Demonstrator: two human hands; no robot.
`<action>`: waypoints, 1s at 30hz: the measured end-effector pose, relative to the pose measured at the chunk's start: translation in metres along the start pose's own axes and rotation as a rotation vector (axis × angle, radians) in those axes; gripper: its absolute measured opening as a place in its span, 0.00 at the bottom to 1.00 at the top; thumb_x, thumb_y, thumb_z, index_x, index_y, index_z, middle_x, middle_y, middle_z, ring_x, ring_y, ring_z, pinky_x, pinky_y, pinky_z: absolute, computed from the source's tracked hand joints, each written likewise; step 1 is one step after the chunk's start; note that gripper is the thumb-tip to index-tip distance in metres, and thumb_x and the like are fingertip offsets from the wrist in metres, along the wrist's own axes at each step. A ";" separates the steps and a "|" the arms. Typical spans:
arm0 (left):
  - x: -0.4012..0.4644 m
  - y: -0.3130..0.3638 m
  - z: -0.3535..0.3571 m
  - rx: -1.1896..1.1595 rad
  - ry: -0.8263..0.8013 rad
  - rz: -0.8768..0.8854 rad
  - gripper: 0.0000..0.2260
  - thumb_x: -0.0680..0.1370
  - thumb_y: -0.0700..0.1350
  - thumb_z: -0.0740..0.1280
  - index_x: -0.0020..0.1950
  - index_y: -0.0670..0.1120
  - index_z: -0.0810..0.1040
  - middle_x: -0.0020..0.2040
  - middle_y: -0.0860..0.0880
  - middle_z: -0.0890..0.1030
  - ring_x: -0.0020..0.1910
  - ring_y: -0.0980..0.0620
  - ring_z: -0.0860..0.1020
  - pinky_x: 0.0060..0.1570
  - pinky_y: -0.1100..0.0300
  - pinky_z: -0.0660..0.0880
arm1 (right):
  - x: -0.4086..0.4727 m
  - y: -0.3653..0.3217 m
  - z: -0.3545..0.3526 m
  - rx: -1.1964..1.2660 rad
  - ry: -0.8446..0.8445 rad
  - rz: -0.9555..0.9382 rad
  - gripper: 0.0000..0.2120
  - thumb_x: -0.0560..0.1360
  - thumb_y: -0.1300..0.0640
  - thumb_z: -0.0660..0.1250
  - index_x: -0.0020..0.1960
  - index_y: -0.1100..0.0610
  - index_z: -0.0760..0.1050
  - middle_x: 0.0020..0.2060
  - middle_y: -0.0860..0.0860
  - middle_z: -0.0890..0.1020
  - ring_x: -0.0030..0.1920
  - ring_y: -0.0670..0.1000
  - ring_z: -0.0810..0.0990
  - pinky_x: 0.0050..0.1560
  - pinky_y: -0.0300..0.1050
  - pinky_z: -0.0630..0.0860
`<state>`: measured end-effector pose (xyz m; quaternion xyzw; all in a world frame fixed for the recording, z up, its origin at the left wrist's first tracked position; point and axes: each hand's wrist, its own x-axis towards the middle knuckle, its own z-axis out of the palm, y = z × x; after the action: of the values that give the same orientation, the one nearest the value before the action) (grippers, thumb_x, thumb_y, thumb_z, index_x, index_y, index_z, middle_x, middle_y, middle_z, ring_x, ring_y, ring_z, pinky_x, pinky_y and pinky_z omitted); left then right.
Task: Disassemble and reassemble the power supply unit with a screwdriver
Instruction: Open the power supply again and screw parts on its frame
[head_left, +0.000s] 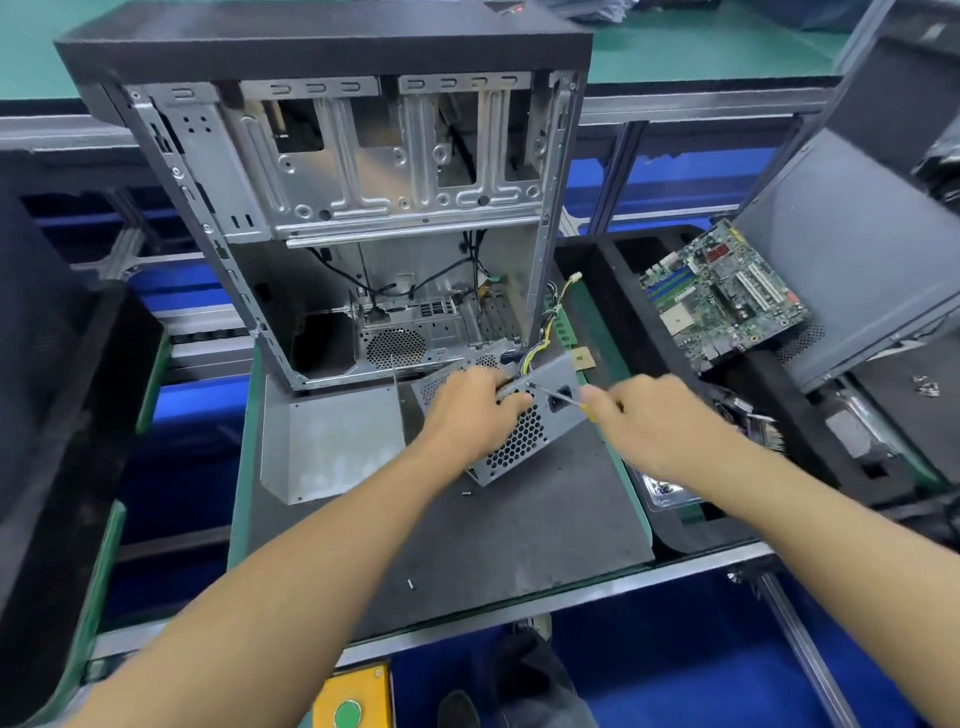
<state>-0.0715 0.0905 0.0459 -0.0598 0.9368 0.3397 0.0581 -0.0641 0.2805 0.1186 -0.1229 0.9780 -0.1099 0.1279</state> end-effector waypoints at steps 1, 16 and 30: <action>-0.002 0.000 0.006 0.016 0.006 0.010 0.11 0.79 0.55 0.67 0.51 0.48 0.82 0.41 0.45 0.82 0.45 0.42 0.79 0.43 0.53 0.76 | -0.001 0.008 0.009 0.164 -0.083 0.085 0.24 0.84 0.44 0.51 0.45 0.59 0.77 0.33 0.53 0.79 0.41 0.58 0.77 0.41 0.45 0.73; -0.031 0.001 0.075 0.237 0.223 0.169 0.13 0.82 0.53 0.62 0.51 0.43 0.74 0.49 0.44 0.79 0.49 0.40 0.77 0.38 0.52 0.66 | -0.035 0.081 0.121 -0.193 0.657 -0.190 0.23 0.81 0.42 0.59 0.35 0.56 0.73 0.23 0.49 0.68 0.24 0.50 0.62 0.22 0.41 0.61; -0.035 0.007 0.108 0.337 0.367 0.240 0.14 0.73 0.44 0.76 0.54 0.37 0.81 0.39 0.42 0.80 0.35 0.39 0.80 0.28 0.53 0.72 | -0.017 0.110 0.138 1.131 -0.366 0.298 0.23 0.83 0.42 0.54 0.39 0.57 0.74 0.26 0.49 0.73 0.26 0.53 0.71 0.27 0.39 0.68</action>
<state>-0.0303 0.1683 -0.0269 0.0016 0.9754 0.1669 -0.1442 -0.0338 0.3638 -0.0349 0.0853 0.7369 -0.5700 0.3532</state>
